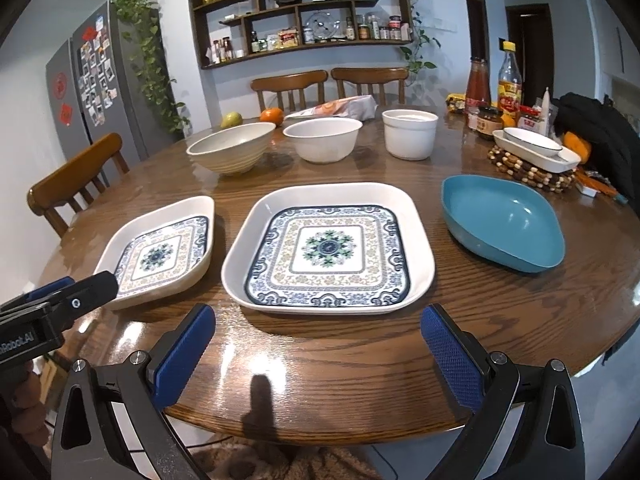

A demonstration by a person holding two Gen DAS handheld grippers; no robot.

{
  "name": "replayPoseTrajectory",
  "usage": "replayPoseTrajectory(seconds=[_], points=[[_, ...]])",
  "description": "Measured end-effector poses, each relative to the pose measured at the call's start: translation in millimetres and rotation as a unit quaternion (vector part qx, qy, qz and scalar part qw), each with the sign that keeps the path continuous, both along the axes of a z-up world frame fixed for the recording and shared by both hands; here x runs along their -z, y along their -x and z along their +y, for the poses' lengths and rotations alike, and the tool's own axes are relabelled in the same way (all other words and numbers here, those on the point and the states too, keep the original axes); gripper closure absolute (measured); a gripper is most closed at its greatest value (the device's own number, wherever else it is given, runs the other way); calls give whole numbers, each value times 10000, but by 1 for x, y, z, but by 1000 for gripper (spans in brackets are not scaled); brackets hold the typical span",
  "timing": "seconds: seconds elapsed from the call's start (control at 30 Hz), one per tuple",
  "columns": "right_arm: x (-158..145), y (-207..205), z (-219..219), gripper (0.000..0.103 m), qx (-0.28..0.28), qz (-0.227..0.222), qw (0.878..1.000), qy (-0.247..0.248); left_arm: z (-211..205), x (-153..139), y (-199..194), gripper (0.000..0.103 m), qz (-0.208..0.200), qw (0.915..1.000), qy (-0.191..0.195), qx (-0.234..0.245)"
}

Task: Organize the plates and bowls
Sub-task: 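Move the right tool toward the large square blue-and-white plate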

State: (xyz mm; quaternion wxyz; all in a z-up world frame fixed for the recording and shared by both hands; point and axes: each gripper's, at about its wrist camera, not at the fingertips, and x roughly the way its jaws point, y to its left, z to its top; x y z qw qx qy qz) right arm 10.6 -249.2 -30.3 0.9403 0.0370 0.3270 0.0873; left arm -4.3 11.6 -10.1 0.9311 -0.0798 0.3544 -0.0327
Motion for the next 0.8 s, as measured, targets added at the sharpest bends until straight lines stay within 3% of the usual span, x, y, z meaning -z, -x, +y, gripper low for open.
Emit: replayPoseTrajectory(seconds=[0.57, 0.8], points=[[-4, 0, -4, 3, -41, -86, 9998, -180, 11, 0, -2, 11, 70, 9996, 103, -244], [-7, -3, -15, 11, -7, -65, 9997, -248, 0, -7, 0, 12, 24, 9997, 241, 42]])
